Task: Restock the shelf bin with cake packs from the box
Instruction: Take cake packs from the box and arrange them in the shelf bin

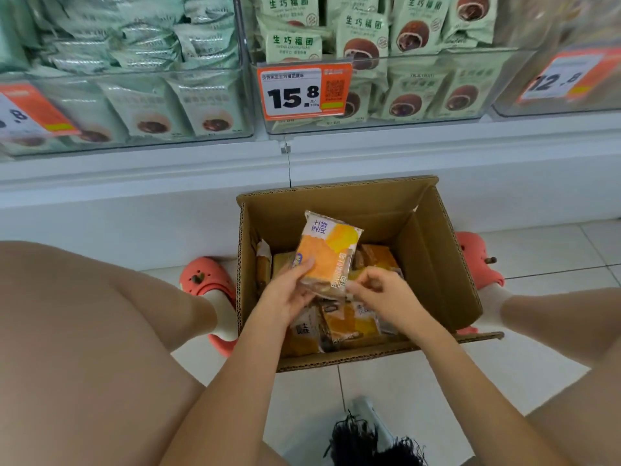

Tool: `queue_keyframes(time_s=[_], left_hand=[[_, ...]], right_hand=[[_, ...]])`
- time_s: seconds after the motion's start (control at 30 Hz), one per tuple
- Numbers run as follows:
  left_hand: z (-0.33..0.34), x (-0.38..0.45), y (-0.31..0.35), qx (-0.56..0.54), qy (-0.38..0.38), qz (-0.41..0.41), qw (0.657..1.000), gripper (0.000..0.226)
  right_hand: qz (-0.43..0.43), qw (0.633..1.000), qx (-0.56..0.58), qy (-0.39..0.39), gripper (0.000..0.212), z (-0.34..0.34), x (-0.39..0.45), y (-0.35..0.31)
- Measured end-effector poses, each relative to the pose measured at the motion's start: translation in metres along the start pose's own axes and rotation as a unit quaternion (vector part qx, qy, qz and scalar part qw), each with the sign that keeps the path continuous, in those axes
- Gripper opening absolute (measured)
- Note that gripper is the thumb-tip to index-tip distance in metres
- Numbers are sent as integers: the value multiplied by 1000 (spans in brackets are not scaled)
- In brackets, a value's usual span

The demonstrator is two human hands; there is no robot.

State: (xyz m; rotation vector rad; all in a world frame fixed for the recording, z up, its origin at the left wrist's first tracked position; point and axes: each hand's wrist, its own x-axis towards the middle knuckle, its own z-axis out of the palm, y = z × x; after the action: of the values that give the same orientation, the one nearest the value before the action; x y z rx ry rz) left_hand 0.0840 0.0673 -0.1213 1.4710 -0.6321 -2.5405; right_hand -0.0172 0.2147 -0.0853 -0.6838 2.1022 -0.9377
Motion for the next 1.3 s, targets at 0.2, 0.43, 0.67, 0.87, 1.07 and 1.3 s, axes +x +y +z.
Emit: queue_keyframes(time_s=[0.2, 0.43, 0.67, 0.87, 1.07, 1.3], left_hand=[[32, -40, 35, 322, -61, 165, 930, 45], [90, -110, 92, 472, -137, 304, 816, 37], [141, -183, 163, 476, -136, 438, 750, 27], [205, -228, 242, 335, 156, 805, 464, 41], [289, -212, 297, 459, 251, 840, 144, 34], [306, -176, 322, 399, 329, 853, 76, 43]], right_hand=[[-73, 986, 44, 143, 47, -67, 11, -33], [-123, 990, 70, -29, 34, -117, 6, -99], [-175, 969, 161, 62, 25, -157, -8, -172], [-271, 913, 255, 169, 10, -246, -13, -276], [-357, 877, 193, 258, 9, -316, 8, -386], [-357, 891, 125, 250, 35, -343, 78, -475]])
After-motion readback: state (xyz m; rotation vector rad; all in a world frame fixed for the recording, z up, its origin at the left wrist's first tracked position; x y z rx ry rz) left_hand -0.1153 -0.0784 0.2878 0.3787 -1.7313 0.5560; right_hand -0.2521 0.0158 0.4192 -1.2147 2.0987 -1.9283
